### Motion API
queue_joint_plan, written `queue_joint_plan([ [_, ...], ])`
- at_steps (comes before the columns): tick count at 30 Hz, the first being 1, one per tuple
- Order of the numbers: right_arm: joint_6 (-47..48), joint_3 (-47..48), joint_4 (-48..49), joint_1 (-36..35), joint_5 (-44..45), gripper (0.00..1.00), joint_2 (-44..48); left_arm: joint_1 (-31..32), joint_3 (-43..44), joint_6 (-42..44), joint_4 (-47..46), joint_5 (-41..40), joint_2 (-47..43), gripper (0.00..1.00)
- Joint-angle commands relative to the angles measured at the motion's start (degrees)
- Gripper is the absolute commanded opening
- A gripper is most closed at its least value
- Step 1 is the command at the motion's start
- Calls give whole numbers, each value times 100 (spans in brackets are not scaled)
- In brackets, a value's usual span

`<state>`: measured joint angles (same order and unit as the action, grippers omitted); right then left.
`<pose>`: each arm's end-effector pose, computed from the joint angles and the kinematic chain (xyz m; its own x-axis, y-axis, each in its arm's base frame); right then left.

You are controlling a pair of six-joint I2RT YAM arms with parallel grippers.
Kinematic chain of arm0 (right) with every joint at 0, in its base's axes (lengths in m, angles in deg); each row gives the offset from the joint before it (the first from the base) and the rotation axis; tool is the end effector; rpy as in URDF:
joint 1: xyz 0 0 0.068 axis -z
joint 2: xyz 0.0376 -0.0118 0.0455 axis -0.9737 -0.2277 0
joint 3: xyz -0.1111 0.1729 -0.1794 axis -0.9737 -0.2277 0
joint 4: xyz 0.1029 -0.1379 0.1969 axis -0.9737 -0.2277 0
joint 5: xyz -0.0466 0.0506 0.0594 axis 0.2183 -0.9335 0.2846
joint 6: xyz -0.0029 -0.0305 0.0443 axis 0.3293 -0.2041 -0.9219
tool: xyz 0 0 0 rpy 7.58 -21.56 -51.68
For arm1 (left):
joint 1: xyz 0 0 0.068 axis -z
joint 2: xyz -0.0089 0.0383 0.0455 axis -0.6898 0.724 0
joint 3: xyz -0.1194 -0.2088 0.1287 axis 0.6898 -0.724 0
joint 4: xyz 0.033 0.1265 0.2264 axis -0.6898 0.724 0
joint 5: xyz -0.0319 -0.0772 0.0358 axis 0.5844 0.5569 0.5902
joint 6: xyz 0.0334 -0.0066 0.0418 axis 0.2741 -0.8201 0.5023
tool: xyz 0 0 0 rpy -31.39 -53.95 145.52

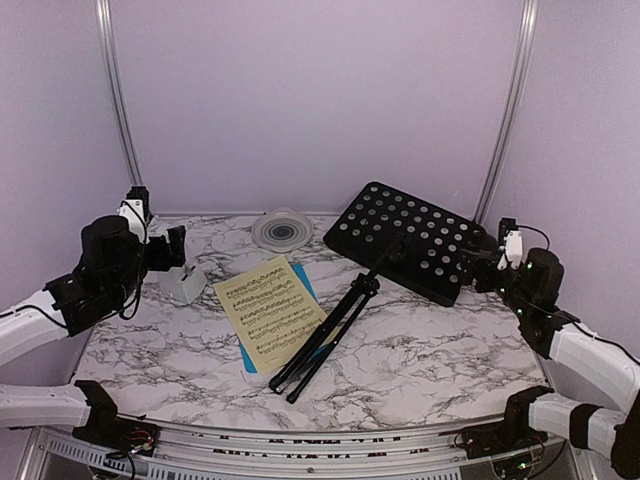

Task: Pack up the instrument practice props
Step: Adjust the music stand at the center of the board, then reset both arms

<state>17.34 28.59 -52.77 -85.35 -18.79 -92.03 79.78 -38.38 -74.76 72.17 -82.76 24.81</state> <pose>0.1997 0.0317 0.2420 -0.1888 0.0937 -0.9775 -0.1752 0.9763 0.1274 0.1885 -0.1149 0.3133 -0.1391 -0.0281 -0.9899 0.0748 0.9964 -0.0388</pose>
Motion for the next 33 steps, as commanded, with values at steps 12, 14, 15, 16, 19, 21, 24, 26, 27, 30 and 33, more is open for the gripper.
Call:
queue_joint_plan([
  [12, 1128, -1505, 2375, -37, 1161, 95, 339, -2576, -2094, 755, -2735, 906, -337, 99],
  [14, 1156, -1568, 2688, -28, 1200, 96, 27, -2860, -2136, 681, -2939, 1129, -147, 99],
  [15, 1159, -1574, 2819, -23, 1187, 97, -167, -2993, -2145, 628, -3029, 1236, -38, 99],
  [16, 1139, -1563, 2941, -6, 1158, 97, -359, -3126, -2138, 560, -3116, 1336, 87, 99],
  [19, 961, -1613, 3457, 125, 1109, 97, -874, -3423, -2138, 462, -3415, 1531, 459, 99],
  [21, 842, -1615, 3625, 302, 913, 97, -1079, -3564, -2145, 498, -3584, 1536, 654, 99],
  [24, 857, -1528, 3686, 519, 711, 97, -1229, -3788, -2186, 447, -3828, 1690, 834, 99],
  [26, 822, -1479, 3744, 714, 482, 97, -1364, -3888, -2287, 435, -4174, 1877, 982, 99],
  [27, 796, -1437, 3736, 832, 279, 97, -1430, -3950, -2339, 457, -4413, 1957, 1097, 100],
  [30, 740, -1359, 4180, 1172, -154, 97, -1865, -4070, -2223, 418, -4552, 2167, 1455, 99],
  [33, 735, -1211, 4451, 1362, -241, 97, -2231, -4141, -2148, 425, -4853, 2303, 1706, 99],
])
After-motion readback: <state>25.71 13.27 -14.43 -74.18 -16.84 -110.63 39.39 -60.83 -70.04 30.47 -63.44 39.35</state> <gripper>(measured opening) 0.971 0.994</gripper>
